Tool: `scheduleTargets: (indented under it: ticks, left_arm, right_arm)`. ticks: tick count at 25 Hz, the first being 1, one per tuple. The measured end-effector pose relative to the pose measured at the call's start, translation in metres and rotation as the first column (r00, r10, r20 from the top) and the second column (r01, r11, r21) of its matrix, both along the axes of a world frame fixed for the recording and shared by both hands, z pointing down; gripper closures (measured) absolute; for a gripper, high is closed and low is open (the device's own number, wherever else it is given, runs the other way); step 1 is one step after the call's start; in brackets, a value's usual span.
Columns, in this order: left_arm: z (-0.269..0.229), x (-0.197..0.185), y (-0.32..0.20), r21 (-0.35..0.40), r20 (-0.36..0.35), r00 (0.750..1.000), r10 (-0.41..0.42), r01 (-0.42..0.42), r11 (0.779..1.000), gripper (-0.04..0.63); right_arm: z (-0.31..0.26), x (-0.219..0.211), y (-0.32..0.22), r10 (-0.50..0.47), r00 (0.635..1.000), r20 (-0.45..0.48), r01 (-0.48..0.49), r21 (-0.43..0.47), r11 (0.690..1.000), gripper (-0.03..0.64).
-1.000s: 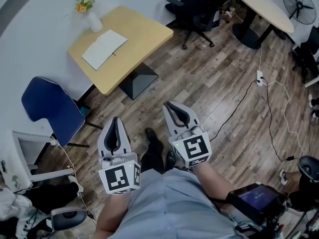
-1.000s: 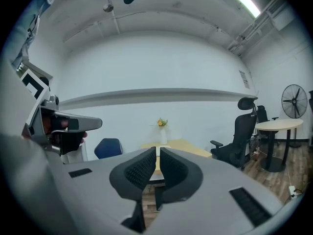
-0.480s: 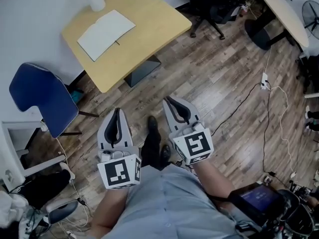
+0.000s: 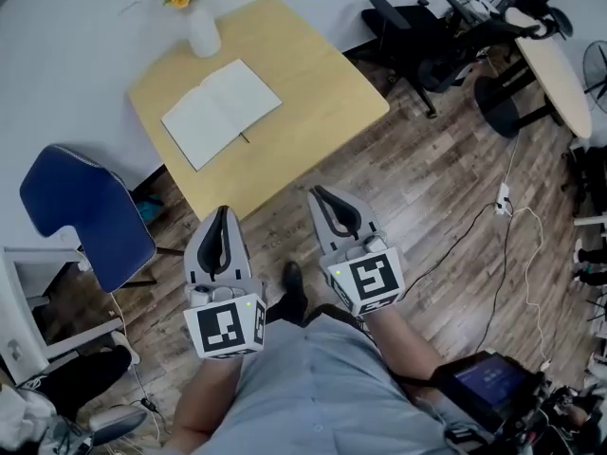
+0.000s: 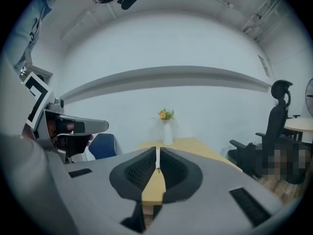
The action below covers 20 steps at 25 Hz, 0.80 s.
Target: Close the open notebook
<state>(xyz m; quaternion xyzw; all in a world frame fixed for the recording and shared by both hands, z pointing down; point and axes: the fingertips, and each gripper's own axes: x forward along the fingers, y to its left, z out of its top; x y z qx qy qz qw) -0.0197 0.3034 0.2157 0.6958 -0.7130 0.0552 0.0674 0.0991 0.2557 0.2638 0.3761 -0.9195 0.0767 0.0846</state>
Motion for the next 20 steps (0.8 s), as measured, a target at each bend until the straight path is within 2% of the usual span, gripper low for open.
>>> scheduleTargets:
  ticks: [7,11,14,20]
  left_arm:
    - [-0.038,-0.019,-0.055,0.073,0.013,1.0,-0.017,0.016,0.997,0.575]
    - [-0.042,-0.022,-0.083,0.09,0.032,0.999,-0.022,0.019,0.996,0.575]
    - [-0.042,-0.029,-0.112,0.074,0.043,0.999,-0.031,0.028,0.997,0.575]
    - [-0.023,-0.023,-0.203,-0.021,0.055,0.994,-0.098,0.1,0.995,0.575]
  right_arm:
    - [-0.042,-0.014,-0.059,0.003,0.999,0.033,-0.006,0.078,0.997,0.565]
    - [-0.048,-0.016,-0.09,0.0,0.999,0.048,-0.004,0.098,0.995,0.565]
    - [-0.048,-0.023,-0.122,-0.003,0.998,0.06,-0.002,0.082,0.997,0.565]
    - [-0.026,-0.026,-0.219,-0.078,0.995,0.068,0.077,0.005,0.997,0.565]
